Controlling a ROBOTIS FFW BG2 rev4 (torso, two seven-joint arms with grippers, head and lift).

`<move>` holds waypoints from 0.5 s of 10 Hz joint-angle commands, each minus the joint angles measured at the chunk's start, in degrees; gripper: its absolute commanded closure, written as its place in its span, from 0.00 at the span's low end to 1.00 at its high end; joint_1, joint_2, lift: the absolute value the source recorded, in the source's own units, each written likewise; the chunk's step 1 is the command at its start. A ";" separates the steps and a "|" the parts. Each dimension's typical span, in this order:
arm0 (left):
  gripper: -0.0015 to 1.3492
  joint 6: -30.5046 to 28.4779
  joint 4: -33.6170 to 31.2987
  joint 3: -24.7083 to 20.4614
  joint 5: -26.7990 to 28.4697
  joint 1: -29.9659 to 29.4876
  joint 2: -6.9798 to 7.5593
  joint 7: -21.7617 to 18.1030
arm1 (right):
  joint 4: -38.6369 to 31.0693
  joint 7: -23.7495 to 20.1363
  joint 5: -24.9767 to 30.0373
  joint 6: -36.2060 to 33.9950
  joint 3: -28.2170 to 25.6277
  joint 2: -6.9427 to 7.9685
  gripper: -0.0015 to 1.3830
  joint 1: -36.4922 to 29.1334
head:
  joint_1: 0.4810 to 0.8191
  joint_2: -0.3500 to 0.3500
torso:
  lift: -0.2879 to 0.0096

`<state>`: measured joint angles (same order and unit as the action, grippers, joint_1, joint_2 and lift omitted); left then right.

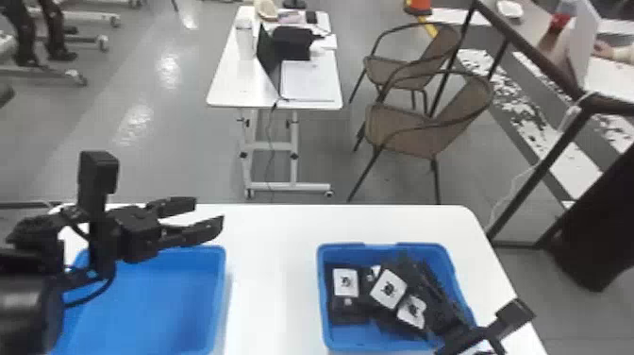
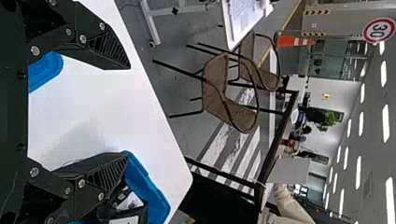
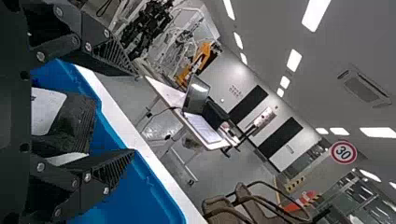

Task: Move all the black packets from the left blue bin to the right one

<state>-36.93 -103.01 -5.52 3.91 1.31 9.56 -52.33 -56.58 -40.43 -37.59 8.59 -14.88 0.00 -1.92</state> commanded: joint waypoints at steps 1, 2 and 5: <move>0.30 6.34 -1.49 -1.77 0.31 -1.14 0.20 -0.06 | -6.70 0.79 3.32 0.20 -0.67 0.05 0.12 -3.80 | 0.63 0.36 | 0.97; 0.30 7.31 -1.84 -2.74 -1.89 -1.93 0.73 -1.02 | -11.27 1.15 6.83 0.46 -1.38 0.05 0.12 -6.26 | 0.63 0.36 | 0.97; 0.33 20.84 -8.35 -7.93 1.36 -11.42 -1.56 7.24 | -24.98 4.40 23.27 6.17 -5.68 0.05 0.12 -15.05 | 0.63 0.36 | 0.97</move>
<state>-20.11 -111.03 -11.59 5.81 -8.06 9.21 -45.13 -79.25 -36.20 -17.66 13.14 -19.57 0.00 -15.15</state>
